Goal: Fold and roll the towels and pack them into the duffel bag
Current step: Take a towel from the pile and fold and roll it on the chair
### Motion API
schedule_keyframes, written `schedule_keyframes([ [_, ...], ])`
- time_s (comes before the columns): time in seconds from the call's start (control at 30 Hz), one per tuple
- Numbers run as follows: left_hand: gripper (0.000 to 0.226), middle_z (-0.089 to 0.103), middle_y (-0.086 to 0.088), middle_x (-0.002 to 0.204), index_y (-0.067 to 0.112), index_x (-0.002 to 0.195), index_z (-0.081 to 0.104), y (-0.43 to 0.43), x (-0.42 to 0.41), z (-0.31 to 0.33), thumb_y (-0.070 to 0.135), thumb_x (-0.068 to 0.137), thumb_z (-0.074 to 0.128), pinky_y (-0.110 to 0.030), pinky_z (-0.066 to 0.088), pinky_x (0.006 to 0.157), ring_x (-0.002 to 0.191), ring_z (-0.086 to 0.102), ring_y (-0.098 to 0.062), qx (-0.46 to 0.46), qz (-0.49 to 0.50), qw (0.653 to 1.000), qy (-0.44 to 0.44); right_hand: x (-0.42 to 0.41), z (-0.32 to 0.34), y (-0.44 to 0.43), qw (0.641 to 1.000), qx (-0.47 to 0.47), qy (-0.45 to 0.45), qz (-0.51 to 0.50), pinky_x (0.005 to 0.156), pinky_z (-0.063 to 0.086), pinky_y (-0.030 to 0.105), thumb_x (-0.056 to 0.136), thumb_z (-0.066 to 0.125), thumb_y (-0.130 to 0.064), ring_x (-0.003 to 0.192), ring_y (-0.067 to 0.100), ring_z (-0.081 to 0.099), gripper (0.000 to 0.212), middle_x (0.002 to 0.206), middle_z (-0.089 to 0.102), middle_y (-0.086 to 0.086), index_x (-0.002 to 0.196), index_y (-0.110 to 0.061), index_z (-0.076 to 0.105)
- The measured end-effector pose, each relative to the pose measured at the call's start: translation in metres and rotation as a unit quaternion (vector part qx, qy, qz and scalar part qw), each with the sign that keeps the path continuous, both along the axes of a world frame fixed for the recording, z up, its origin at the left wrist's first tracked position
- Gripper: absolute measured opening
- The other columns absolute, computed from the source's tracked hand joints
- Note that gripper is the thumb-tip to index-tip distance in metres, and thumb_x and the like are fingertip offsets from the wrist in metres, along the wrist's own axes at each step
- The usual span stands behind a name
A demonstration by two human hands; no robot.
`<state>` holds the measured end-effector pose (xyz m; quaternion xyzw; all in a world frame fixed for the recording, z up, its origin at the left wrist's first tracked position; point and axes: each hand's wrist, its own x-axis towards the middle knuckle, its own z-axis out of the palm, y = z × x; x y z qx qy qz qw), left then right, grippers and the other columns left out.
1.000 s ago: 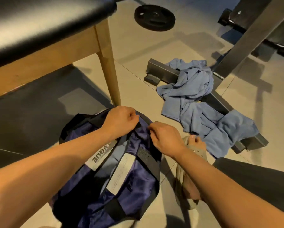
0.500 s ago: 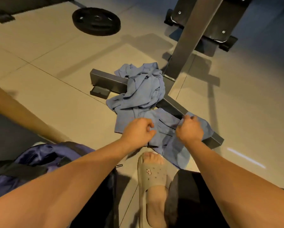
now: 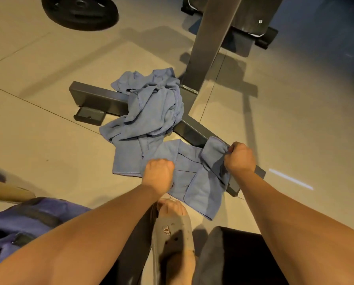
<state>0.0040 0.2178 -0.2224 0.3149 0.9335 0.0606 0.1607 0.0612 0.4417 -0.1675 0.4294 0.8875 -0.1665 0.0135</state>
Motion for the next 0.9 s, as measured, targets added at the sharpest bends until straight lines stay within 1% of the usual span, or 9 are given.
schedule_keyframes([
  [0.1, 0.016, 0.072, -0.010, 0.092, 0.014, 0.094, 0.074, -0.017, -0.018, 0.029, 0.021, 0.096, 0.059, -0.032, 0.045, 0.067, 0.089, 0.067, -0.032, 0.153, 0.132, 0.978, -0.055, -0.016, 0.022, -0.009, 0.992, -0.067, 0.109, -0.005, 0.061, 0.044, 0.032, 0.086, 0.055, -0.005, 0.076, 0.034, 0.059, 0.006, 0.084, 0.066, 0.013, 0.086, -0.008, 0.060],
  [0.2, 0.013, 0.071, -0.010, 0.080, 0.015, 0.086, 0.074, -0.040, -0.040, 0.074, 0.020, 0.095, 0.065, -0.041, 0.052, 0.066, 0.079, 0.066, -0.031, 0.308, 0.242, 0.914, -0.105, -0.039, 0.065, -0.022, 0.962, -0.160, 0.222, -0.018, 0.061, 0.049, 0.037, 0.078, 0.055, -0.004, 0.071, 0.029, 0.058, 0.007, 0.077, 0.063, 0.012, 0.083, -0.004, 0.060],
  [0.27, 0.012, 0.071, -0.009, 0.077, 0.015, 0.083, 0.074, -0.058, -0.049, 0.110, 0.020, 0.093, 0.070, -0.040, 0.052, 0.065, 0.075, 0.066, -0.027, 0.363, 0.270, 0.883, -0.124, -0.051, 0.099, -0.037, 0.934, -0.227, 0.276, -0.013, 0.060, 0.048, 0.036, 0.079, 0.057, 0.000, 0.068, 0.023, 0.055, 0.005, 0.072, 0.060, 0.012, 0.082, 0.001, 0.061],
  [0.37, 0.007, 0.073, -0.005, 0.082, 0.017, 0.083, 0.075, -0.089, -0.048, 0.168, 0.018, 0.091, 0.074, -0.028, 0.048, 0.068, 0.075, 0.066, -0.017, 0.430, 0.302, 0.841, -0.132, -0.064, 0.156, -0.072, 0.917, -0.274, 0.279, 0.081, 0.056, 0.044, 0.025, 0.086, 0.064, 0.003, 0.060, 0.015, 0.053, 0.019, 0.065, 0.060, 0.007, 0.071, -0.008, 0.064],
  [0.5, 0.007, 0.075, -0.008, 0.084, 0.011, 0.083, 0.077, -0.134, -0.037, 0.250, 0.011, 0.090, 0.074, -0.029, 0.051, 0.072, 0.077, 0.067, -0.018, 0.478, 0.317, 0.807, -0.142, -0.075, 0.235, -0.118, 0.882, -0.333, 0.269, 0.195, 0.064, 0.051, 0.027, 0.088, 0.076, -0.013, 0.068, 0.014, 0.064, 0.009, 0.077, 0.072, 0.010, 0.080, -0.008, 0.076],
  [0.6, 0.013, 0.075, -0.006, 0.078, 0.016, 0.077, 0.076, -0.173, -0.029, 0.316, 0.012, 0.090, 0.073, -0.031, 0.053, 0.067, 0.075, 0.067, -0.020, 0.485, 0.323, 0.801, -0.135, -0.083, 0.300, -0.154, 0.842, -0.384, 0.286, 0.249, 0.058, 0.048, 0.020, 0.091, 0.072, -0.015, 0.059, 0.008, 0.059, 0.016, 0.068, 0.065, 0.002, 0.076, -0.011, 0.070],
  [0.7, 0.011, 0.075, -0.009, 0.079, 0.012, 0.081, 0.077, -0.213, -0.018, 0.381, 0.014, 0.090, 0.072, -0.029, 0.053, 0.064, 0.072, 0.066, -0.018, 0.473, 0.315, 0.815, -0.110, -0.087, 0.358, -0.191, 0.792, -0.427, 0.310, 0.308, 0.069, 0.044, 0.029, 0.095, 0.065, -0.011, 0.068, 0.015, 0.054, 0.022, 0.070, 0.057, 0.002, 0.074, -0.015, 0.063],
  [0.8, 0.020, 0.074, 0.001, 0.069, 0.016, 0.070, 0.077, -0.253, -0.002, 0.442, 0.012, 0.089, 0.072, -0.016, 0.046, 0.051, 0.064, 0.062, -0.008, 0.460, 0.305, 0.832, -0.063, -0.085, 0.409, -0.226, 0.750, -0.449, 0.335, 0.352, 0.068, 0.048, 0.029, 0.094, 0.065, -0.009, 0.073, 0.018, 0.061, 0.010, 0.079, 0.068, 0.004, 0.088, -0.009, 0.072],
  [0.9, 0.012, 0.070, 0.006, 0.062, 0.009, 0.078, 0.080, -0.294, 0.016, 0.498, 0.014, 0.087, 0.073, -0.011, 0.038, 0.043, 0.050, 0.053, -0.001, 0.429, 0.327, 0.842, 0.007, -0.082, 0.455, -0.263, 0.718, -0.461, 0.332, 0.402, 0.069, 0.052, 0.031, 0.095, 0.066, -0.015, 0.077, 0.021, 0.067, 0.013, 0.087, 0.073, 0.009, 0.097, -0.005, 0.075],
])
